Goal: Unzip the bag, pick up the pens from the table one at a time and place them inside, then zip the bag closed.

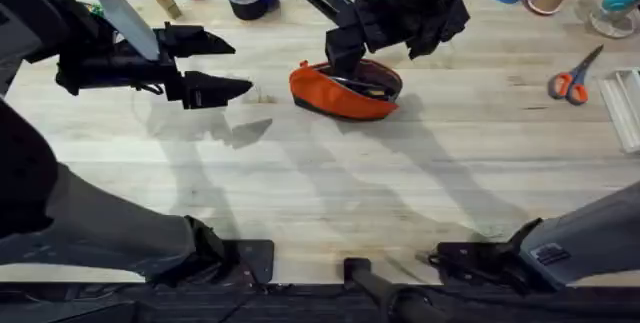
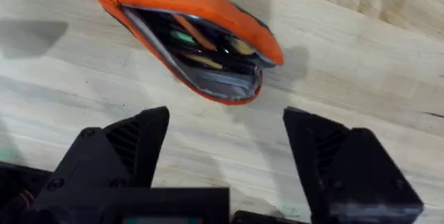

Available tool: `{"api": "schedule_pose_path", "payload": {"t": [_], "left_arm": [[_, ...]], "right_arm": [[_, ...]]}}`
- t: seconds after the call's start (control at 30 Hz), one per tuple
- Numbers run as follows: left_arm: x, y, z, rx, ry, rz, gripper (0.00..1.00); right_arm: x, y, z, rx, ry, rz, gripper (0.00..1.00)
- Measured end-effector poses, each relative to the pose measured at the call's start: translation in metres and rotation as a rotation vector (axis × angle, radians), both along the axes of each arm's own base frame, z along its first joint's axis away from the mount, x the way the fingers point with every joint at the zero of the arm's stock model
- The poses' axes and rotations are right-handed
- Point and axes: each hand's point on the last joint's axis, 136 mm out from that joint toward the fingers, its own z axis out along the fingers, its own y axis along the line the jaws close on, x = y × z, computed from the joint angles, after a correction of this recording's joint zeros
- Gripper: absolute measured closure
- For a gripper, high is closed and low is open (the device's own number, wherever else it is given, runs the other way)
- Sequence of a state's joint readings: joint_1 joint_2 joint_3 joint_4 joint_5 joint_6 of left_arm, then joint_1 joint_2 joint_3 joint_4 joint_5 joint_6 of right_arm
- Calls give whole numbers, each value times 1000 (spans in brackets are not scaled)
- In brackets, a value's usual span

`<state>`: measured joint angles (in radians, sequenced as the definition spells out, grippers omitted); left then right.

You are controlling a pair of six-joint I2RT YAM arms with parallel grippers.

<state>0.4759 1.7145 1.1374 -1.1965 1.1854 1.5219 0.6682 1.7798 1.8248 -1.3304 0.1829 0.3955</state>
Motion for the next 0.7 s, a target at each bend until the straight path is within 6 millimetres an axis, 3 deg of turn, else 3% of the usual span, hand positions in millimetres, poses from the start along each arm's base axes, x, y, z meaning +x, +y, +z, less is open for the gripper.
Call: {"api": "schedule_pose_path", "payload": {"t": [0.7], "left_arm": [[0,0,0,0,0,0,8]], "right_arm": [[19,36,41,142,-126,147,6]]}}
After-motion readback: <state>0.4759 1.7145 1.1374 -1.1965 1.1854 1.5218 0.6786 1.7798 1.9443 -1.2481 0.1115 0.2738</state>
